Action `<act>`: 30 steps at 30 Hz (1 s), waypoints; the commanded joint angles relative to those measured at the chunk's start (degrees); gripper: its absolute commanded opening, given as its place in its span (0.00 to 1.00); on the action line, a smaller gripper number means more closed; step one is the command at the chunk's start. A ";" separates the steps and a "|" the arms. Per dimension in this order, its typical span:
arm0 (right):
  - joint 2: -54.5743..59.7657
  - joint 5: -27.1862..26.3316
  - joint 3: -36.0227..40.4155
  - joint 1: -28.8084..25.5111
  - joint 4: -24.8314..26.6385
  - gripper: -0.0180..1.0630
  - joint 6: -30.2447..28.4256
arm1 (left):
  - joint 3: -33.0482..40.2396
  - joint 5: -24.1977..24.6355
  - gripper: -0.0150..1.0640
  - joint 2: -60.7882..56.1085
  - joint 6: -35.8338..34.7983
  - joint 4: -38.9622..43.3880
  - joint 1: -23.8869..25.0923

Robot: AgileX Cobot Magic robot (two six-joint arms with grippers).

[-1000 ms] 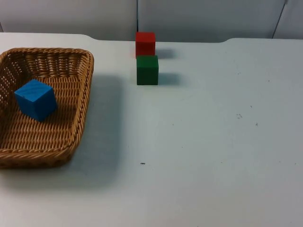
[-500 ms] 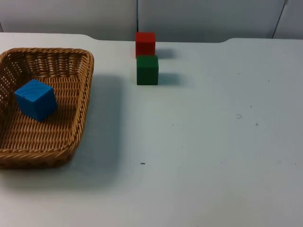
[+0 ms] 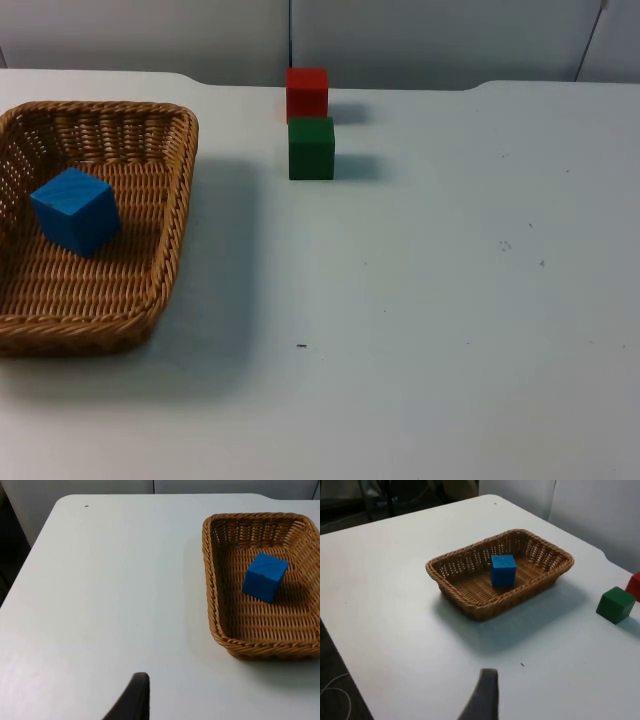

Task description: Pick up the basket with the left hand and place the blue cube into the basket with the right hand.

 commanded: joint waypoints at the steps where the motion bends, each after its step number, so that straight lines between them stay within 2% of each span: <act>1: -2.40 3.79 0.16 0.30 -1.30 0.73 2.06 | 0.49 -0.73 0.92 -0.31 -0.05 -0.08 -0.23; 7: -7.70 11.37 0.16 0.30 -1.30 0.73 4.52 | 0.49 -0.86 0.92 -0.31 3.15 -2.36 -0.23; 17: -16.16 19.36 0.16 0.30 -2.85 0.73 7.41 | 0.49 -0.86 0.92 -0.31 3.15 -2.47 -0.23; 30: -17.17 22.09 0.39 0.30 -4.52 0.73 7.41 | 0.49 -0.86 0.92 -0.31 5.00 -3.67 -0.23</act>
